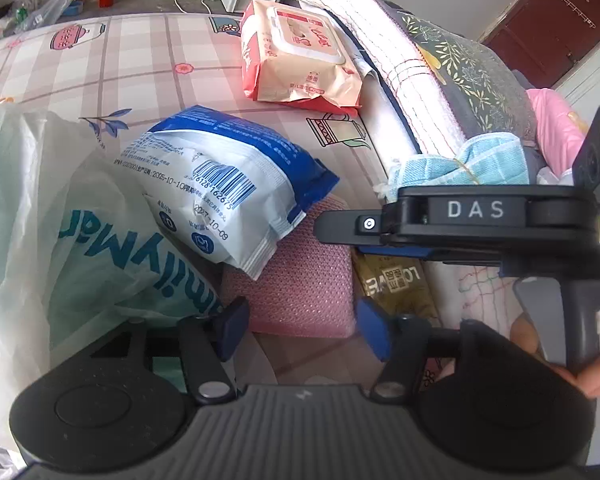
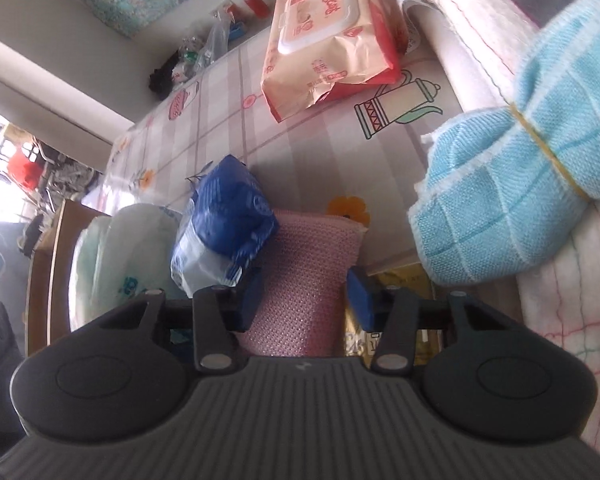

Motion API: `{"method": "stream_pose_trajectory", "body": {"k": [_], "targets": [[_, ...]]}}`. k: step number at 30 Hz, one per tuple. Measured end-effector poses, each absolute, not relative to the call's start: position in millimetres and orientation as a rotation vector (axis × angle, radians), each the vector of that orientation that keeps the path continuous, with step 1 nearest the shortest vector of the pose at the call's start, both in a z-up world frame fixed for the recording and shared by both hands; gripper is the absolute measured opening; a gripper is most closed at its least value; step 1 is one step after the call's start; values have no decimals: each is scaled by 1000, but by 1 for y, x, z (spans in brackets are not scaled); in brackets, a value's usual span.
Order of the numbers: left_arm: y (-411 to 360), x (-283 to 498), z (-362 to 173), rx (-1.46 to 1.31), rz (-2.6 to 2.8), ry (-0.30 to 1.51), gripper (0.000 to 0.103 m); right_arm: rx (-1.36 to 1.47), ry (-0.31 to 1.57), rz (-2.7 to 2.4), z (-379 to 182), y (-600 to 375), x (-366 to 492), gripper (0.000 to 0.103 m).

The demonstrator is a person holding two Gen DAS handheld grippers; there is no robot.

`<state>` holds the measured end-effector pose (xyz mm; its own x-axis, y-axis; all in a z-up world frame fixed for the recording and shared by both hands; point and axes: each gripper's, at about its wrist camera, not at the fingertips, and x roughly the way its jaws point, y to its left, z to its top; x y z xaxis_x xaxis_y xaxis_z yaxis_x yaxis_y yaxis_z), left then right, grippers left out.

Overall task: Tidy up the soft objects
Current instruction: 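Close the right tool on the pink sponge pad and lift it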

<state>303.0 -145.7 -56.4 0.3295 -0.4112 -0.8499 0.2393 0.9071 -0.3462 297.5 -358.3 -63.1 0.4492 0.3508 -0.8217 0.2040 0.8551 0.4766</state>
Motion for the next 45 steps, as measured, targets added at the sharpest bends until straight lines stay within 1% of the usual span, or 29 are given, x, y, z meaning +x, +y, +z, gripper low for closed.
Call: {"method": "stream_pose_trajectory", "body": {"k": [2, 5, 12, 13, 14, 15, 20, 22, 23, 25, 26, 28, 30, 33, 35, 36, 38, 40, 42, 44, 45], "targets": [[-150, 305, -58, -142, -426, 1149, 70, 547, 1128, 87, -63, -356, 301, 45], [-158, 304, -58, -81, -423, 1124, 74, 540, 1135, 69, -60, -357, 308, 45], [-168, 298, -58, 31, -438, 1096, 77, 506, 1189, 34, -72, -361, 328, 47], [-170, 297, -59, 45, -438, 1096, 77, 509, 1201, 42, -75, -362, 331, 48], [-171, 297, -60, 58, -437, 1096, 77, 523, 1208, 50, -78, -364, 332, 53], [-173, 296, -61, 68, -436, 1095, 77, 541, 1210, 58, -80, -366, 333, 54], [-176, 296, -62, 75, -435, 1092, 77, 588, 1217, 93, -82, -367, 335, 59], [-175, 297, -63, 68, -442, 1091, 77, 609, 1205, 101, -82, -369, 333, 60], [-174, 297, -63, 64, -444, 1089, 77, 620, 1196, 103, -83, -371, 331, 60], [-174, 297, -63, 65, -445, 1084, 77, 619, 1172, 101, -83, -372, 328, 55], [-174, 296, -63, 72, -443, 1081, 76, 596, 1161, 95, -82, -370, 326, 48], [-175, 295, -63, 83, -442, 1077, 76, 572, 1126, 90, -78, -367, 320, 43], [-175, 294, -62, 93, -441, 1072, 74, 554, 1088, 88, -70, -366, 314, 35], [-174, 291, -61, 103, -440, 1064, 72, 521, 1033, 101, -54, -363, 305, 29], [-175, 291, -59, 112, -437, 1058, 70, 509, 1016, 110, -47, -360, 301, 27], [-175, 290, -59, 116, -428, 1055, 69, 510, 1012, 115, -45, -359, 299, 27], [-175, 291, -60, 124, -397, 1053, 57, 516, 1009, 112, -42, -358, 296, 26], [-175, 292, -61, 138, -363, 1055, 49, 547, 1010, 101, -45, -360, 295, 27], [-172, 293, -59, 125, -360, 1058, 47, 612, 1010, 90, -49, -363, 294, 29], [-170, 294, -57, 111, -357, 1063, 41, 671, 1006, 77, -54, -367, 291, 30], [-168, 295, -57, 102, -356, 1067, 39, 690, 1009, 73, -55, -368, 291, 32]]}}
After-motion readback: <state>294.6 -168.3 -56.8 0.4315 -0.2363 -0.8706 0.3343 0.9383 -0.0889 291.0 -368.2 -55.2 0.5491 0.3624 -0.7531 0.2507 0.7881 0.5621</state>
